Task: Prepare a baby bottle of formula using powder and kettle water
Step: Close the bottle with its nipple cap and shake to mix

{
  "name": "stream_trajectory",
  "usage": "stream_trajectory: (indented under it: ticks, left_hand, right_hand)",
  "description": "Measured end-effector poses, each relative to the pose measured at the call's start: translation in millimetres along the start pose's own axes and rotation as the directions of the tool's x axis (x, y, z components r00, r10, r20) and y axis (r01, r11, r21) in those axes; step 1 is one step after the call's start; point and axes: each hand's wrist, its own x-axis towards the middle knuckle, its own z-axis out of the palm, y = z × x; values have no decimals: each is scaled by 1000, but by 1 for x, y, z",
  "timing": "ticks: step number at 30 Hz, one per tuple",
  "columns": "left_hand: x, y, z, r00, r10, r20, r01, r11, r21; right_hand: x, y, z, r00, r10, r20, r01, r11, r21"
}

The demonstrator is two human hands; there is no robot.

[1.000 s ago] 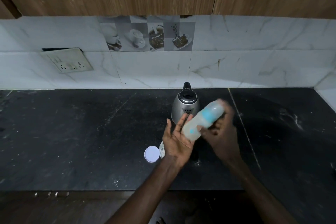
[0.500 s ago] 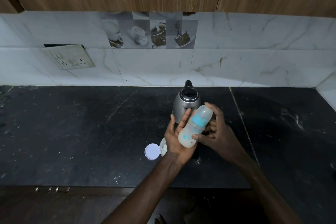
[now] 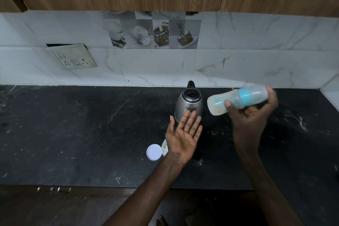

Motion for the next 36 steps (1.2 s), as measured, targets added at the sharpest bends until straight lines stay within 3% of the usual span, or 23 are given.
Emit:
stream_trajectory:
  ticks: [1, 3, 4, 5, 7, 8, 9, 12, 16, 21, 28, 29, 31, 33, 36]
  left_hand:
    - [0, 0, 1, 1000, 2, -11, -2, 1000, -13]
    - [-1, -2, 3, 999, -14, -36, 12, 999, -45]
    - [-1, -3, 3, 999, -20, -39, 18, 999, -48]
    - [1, -4, 3, 999, -20, -36, 18, 999, -45]
    - [2, -4, 1, 999, -1, -39, 0, 1000, -19]
    - [1, -6, 0, 999, 10, -40, -10, 1000, -9]
    - [0, -7, 2, 999, 16, -42, -16, 1000, -10]
    - [-4, -11, 4, 999, -14, -31, 12, 998, -60]
    - [-8, -9, 4, 1000, 3, 3, -3, 999, -38]
    - [-14, -1, 10, 1000, -16, 10, 16, 1000, -15]
    - [-18, -8, -3, 998, -29, 48, 28, 1000, 13]
    - [-18, -9, -6, 999, -29, 45, 29, 999, 16]
    - [-14, -9, -11, 999, -22, 31, 21, 1000, 14]
    - [-13, -8, -12, 1000, -1, 26, 1, 1000, 5]
    - [-14, -7, -12, 1000, -6, 13, 6, 1000, -13]
  right_hand:
    - [-8, -1, 4, 999, 29, 32, -28, 999, -39]
    - [-35, -3, 13, 931, 144, 334, -45, 957, -288]
    - [-43, 0, 13, 900, 163, 404, -4, 930, -367]
    - [-43, 0, 12, 922, 127, 365, 22, 926, -377]
    - [-30, -2, 11, 998, 17, 63, -5, 981, -193]
    - [-26, 0, 10, 999, -1, -42, -5, 991, -133]
    - [-27, -3, 12, 999, 11, -46, -17, 993, -117]
    - [-54, -2, 19, 936, 177, 306, -66, 938, -341]
    - [-58, 11, 16, 912, 200, 358, -88, 948, -306]
    - [-45, 10, 11, 824, 234, 516, -122, 963, -241]
    - [-45, -2, 12, 856, 182, 485, -19, 947, -321]
    - [-37, -5, 10, 893, 141, 427, 9, 944, -331]
    - [-28, -9, 7, 987, 13, 157, 21, 977, -214]
    - [-35, -11, 12, 1000, 8, 1, -8, 986, -167]
    - [-61, -12, 23, 923, 149, 355, 18, 904, -428]
